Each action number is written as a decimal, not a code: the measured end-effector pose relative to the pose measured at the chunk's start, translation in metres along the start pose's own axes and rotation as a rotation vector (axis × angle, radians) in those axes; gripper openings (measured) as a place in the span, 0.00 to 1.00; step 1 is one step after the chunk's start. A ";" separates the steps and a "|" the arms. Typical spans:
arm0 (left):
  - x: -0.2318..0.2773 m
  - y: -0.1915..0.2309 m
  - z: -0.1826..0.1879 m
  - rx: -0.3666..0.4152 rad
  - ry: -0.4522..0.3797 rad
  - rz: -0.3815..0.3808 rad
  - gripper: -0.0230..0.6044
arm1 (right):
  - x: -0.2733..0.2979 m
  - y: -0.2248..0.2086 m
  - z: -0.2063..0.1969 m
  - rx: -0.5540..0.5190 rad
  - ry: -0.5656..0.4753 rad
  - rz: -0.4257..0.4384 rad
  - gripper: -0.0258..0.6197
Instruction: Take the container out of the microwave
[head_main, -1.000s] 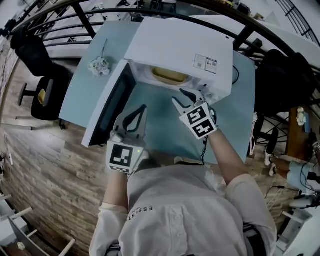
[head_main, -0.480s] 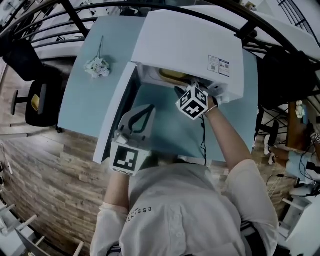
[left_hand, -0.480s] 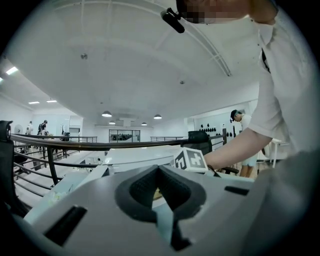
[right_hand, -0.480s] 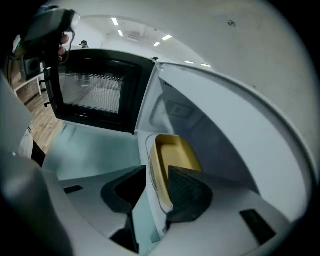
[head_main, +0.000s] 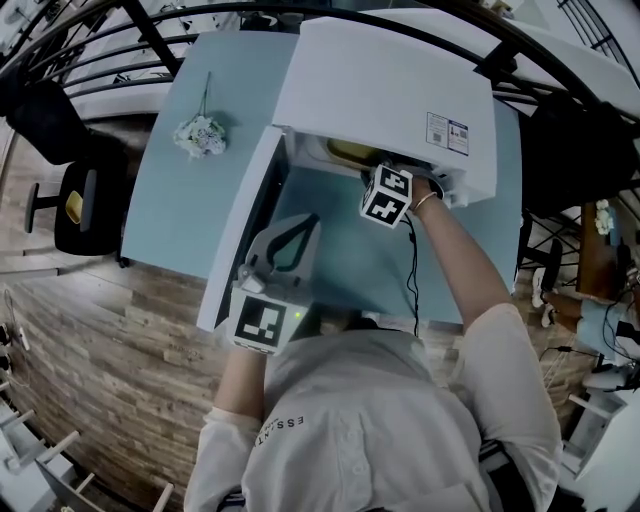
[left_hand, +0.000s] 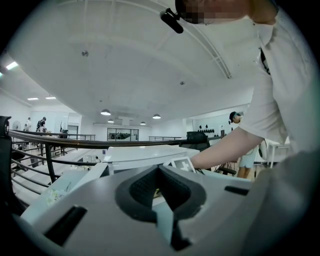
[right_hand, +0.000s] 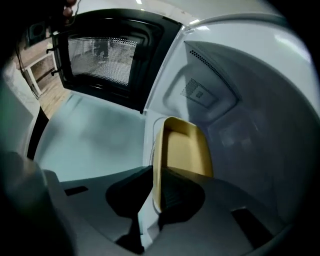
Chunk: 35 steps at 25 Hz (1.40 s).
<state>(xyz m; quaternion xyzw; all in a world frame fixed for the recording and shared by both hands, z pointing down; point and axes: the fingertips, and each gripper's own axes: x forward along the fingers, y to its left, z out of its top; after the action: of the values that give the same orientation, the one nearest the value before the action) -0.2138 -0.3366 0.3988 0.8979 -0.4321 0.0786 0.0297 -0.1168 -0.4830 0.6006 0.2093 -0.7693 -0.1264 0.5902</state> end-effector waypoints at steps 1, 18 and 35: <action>-0.001 -0.001 0.000 0.001 0.001 -0.001 0.03 | -0.001 -0.001 0.000 -0.013 0.005 -0.004 0.12; -0.030 -0.019 0.004 0.006 -0.007 0.013 0.03 | -0.071 0.043 0.013 0.073 -0.119 0.012 0.09; -0.066 -0.046 0.008 0.124 -0.036 -0.065 0.03 | -0.195 0.113 0.017 0.410 -0.356 -0.098 0.09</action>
<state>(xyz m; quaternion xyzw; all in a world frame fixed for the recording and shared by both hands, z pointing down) -0.2178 -0.2582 0.3805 0.9129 -0.3974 0.0879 -0.0314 -0.1108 -0.2926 0.4789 0.3358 -0.8593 -0.0313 0.3845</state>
